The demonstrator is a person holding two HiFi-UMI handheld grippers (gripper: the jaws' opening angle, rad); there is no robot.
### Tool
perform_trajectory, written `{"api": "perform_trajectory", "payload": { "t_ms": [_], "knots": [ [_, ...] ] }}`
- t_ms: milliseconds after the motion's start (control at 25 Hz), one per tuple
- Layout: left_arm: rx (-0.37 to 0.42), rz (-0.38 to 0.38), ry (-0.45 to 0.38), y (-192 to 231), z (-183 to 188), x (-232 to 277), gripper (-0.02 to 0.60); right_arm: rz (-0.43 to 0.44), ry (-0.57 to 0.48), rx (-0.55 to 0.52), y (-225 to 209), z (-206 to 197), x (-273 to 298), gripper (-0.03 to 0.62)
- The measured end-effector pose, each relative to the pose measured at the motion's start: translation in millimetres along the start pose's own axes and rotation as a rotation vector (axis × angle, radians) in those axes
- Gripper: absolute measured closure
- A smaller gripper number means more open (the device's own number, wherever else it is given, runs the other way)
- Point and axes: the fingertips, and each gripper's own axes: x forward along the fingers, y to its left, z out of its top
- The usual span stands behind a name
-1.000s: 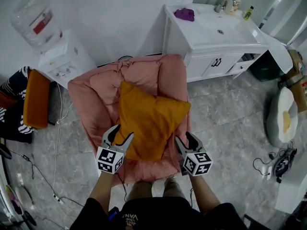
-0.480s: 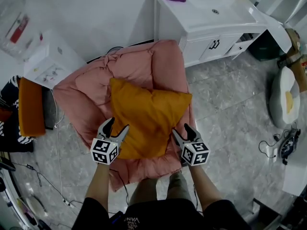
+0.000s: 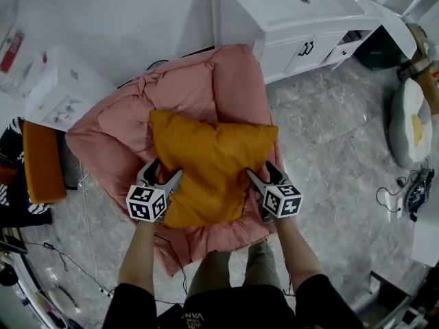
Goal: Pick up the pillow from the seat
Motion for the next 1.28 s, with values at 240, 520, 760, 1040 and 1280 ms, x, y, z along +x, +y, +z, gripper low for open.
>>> {"api": "perform_trajectory", "payload": {
  "t_ms": [240, 520, 760, 1040, 1280],
  "knots": [
    [-0.049, -0.039, 0.021, 3.5, -2.1, 15.3, 0.215, 0.041, 0.021, 0.056, -8.4, -2.4, 18.6, 0.267],
    [-0.096, -0.064, 0.038, 7.1, -5.8, 30.0, 0.216, 0.082, 0.023, 0.084, -7.8, -3.9, 32.1, 0.269],
    [-0.091, -0.056, 0.036, 7.0, -7.2, 32.0, 0.248, 0.098, 0.018, 0.091, 1.1, -4.3, 32.8, 0.340],
    [-0.071, -0.018, 0.032, -3.6, -10.6, 25.1, 0.382, 0.055, 0.014, 0.084, 9.2, -10.2, 26.7, 0.430],
    [-0.084, 0.031, -0.003, -15.8, -18.6, 11.9, 0.459, 0.034, 0.041, 0.039, 10.9, -19.1, 17.8, 0.483]
  ]
}}
